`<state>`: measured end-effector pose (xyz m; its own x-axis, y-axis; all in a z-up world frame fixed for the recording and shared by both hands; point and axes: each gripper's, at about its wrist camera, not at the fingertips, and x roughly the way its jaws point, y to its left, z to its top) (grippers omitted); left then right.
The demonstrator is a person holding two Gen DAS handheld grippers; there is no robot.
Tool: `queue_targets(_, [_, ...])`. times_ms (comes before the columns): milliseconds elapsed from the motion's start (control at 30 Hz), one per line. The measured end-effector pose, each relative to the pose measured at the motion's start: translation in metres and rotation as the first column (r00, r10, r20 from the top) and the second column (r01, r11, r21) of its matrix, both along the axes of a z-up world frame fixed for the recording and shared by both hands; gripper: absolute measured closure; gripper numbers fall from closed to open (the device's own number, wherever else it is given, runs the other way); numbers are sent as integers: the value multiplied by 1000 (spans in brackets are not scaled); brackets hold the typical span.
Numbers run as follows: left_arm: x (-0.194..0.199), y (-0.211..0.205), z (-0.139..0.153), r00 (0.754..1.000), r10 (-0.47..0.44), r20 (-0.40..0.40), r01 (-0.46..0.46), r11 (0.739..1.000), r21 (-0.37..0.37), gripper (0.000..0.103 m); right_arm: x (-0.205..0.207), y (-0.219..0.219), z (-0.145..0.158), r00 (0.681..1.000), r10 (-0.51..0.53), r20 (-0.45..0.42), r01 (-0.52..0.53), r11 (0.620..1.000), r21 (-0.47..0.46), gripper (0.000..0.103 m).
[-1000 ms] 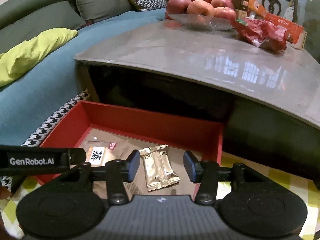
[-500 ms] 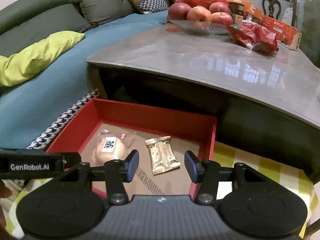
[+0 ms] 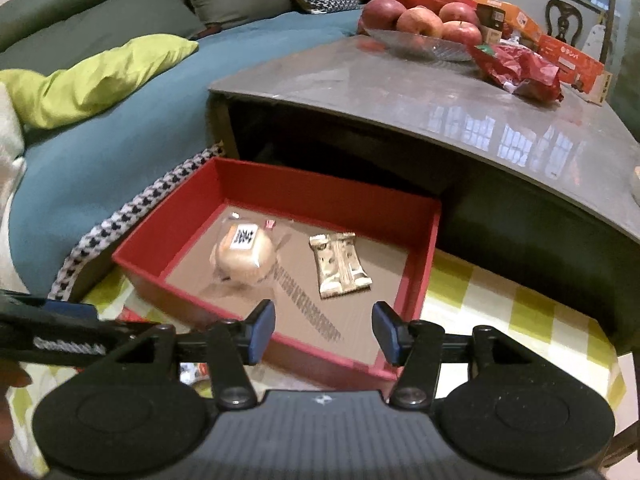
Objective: Organize snacks
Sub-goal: 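Withdraw both grippers from the red box back over the table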
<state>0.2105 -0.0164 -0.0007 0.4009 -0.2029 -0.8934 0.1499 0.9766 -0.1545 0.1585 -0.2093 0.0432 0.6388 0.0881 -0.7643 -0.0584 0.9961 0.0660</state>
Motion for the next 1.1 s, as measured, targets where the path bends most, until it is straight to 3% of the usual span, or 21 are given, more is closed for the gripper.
queue_targets(367, [5, -24, -41, 987, -93, -127, 89, 995, -38, 13, -17, -11, -7, 999, 6, -42, -5, 1000, 13, 37])
queue_targets(600, [21, -24, -68, 985, -62, -161, 64, 998, 2, 11, -17, -14, -8, 999, 12, -52, -11, 1000, 20, 37])
queue_targets(767, [16, -36, -70, 981, -115, -154, 120, 993, 22, 9, -21, -21, -9, 998, -1, -60, 2, 1000, 17, 37])
queue_targets(900, [7, -46, -70, 977, -162, -140, 174, 981, 81, 14, -29, -31, -4, 998, -25, -58, 26, 1000, 17, 37])
queue_targets(1000, [4, -46, -68, 975, -167, -145, 181, 979, 89, 23, -39, -39, -3, 997, -47, -68, 49, 999, 23, 36])
queue_targets(1100, [2, -39, -67, 973, -153, -173, 166, 984, 61, 25, -54, -47, -4, 994, -67, -90, 71, 997, 36, 36])
